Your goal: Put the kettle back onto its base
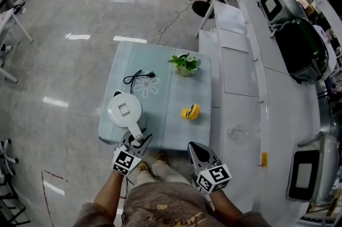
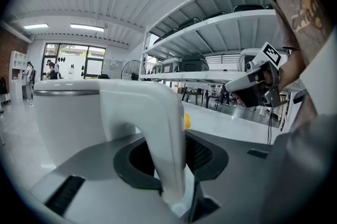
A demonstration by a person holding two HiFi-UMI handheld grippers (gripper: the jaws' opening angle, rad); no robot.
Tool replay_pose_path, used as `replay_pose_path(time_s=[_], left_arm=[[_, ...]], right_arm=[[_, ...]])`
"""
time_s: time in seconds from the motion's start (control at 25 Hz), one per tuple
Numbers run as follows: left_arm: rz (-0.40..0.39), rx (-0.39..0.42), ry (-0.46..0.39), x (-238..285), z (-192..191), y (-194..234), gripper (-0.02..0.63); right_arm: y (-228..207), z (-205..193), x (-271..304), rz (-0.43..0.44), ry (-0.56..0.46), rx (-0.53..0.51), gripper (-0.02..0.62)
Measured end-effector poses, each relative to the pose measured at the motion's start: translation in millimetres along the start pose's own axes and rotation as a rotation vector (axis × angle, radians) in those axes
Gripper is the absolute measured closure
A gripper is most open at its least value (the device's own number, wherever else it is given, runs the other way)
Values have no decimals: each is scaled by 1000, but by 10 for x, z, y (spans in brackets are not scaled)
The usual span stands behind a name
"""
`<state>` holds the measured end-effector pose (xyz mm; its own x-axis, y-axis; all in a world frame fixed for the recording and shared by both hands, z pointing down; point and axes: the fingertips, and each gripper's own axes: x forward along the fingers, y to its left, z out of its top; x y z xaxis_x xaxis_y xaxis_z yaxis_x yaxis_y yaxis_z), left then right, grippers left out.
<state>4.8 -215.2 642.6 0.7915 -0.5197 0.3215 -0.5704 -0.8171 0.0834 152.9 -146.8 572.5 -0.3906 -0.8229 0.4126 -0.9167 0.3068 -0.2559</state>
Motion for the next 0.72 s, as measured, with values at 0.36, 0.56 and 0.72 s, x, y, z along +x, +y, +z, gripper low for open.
replay_pose_path(time_s=[0.36,0.56,0.72], left_arm=[[17,14,3,-14,-85,-44,471],[13,17,25,-22,-140,-107,471],[27,5,25,-51,-171,-109,462]], right_arm=[[98,-36,-37,6,-3,1,603],[171,-66,-65,14,-3,-3,603],[243,-102,-73,25,-3,-4,604]])
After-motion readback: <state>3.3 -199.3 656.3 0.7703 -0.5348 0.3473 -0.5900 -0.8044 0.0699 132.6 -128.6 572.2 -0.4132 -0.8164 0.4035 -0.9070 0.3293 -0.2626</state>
